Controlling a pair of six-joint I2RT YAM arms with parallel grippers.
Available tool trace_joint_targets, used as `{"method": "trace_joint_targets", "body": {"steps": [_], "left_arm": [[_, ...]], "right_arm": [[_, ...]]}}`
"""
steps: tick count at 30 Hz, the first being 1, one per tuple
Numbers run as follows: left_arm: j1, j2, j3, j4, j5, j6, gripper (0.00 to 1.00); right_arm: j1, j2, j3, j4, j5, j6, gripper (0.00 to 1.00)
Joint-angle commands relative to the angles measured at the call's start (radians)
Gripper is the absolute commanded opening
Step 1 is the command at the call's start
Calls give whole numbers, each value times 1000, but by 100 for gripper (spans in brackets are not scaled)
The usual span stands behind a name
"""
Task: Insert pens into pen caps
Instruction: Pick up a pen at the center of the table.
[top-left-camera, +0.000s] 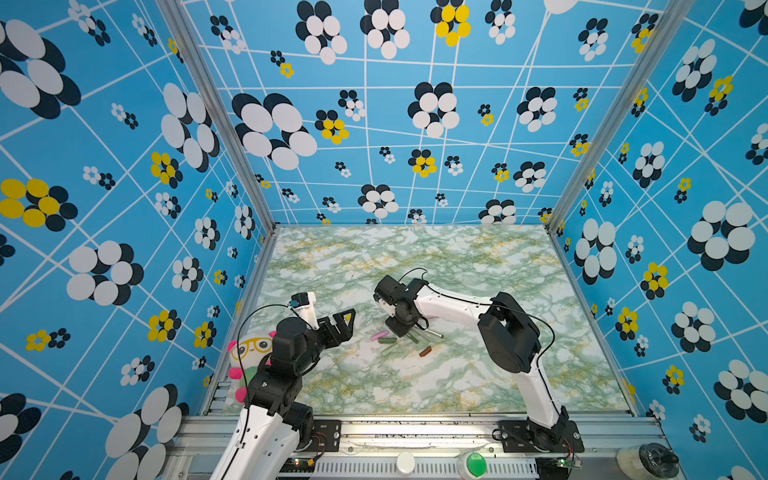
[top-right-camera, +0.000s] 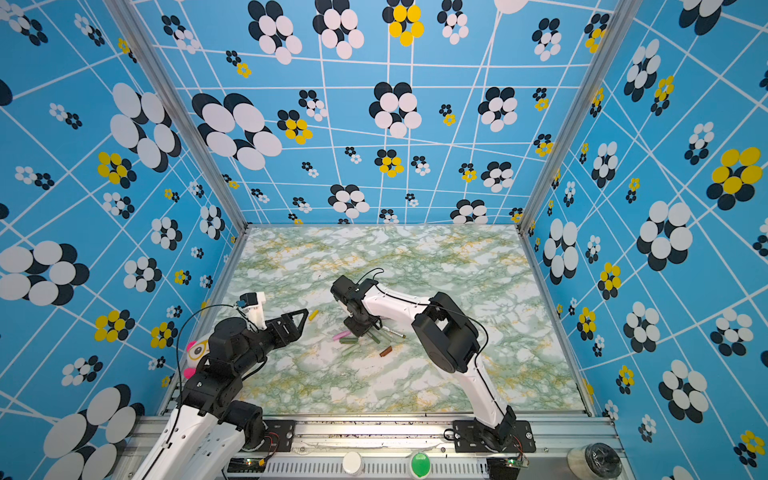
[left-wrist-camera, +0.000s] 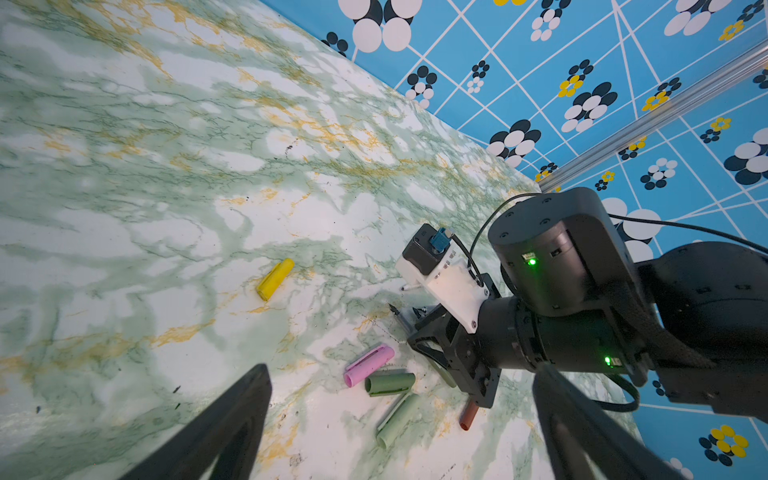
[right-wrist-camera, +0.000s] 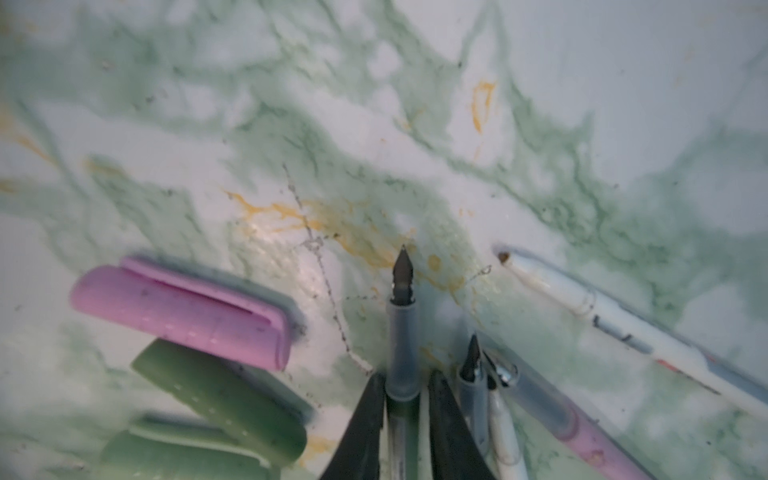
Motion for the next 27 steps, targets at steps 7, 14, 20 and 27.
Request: {"method": "trace_joint_targets", "body": {"steps": [7,14,20,27], "left_arm": [[-2,-6,-19,33,4,4,99],[-3,-5,-19,78,15,7,99],[-3,4,-6,149,55,10,99],[-3,62,82,172,150,48,99]], "right_arm": [[5,92,-8,-21,5,15,10],[5,20,15,-7,6,34,9],[1,-72,96,-34,24,24,9],[-37,-171,170,-39,-46,42,9]]}}
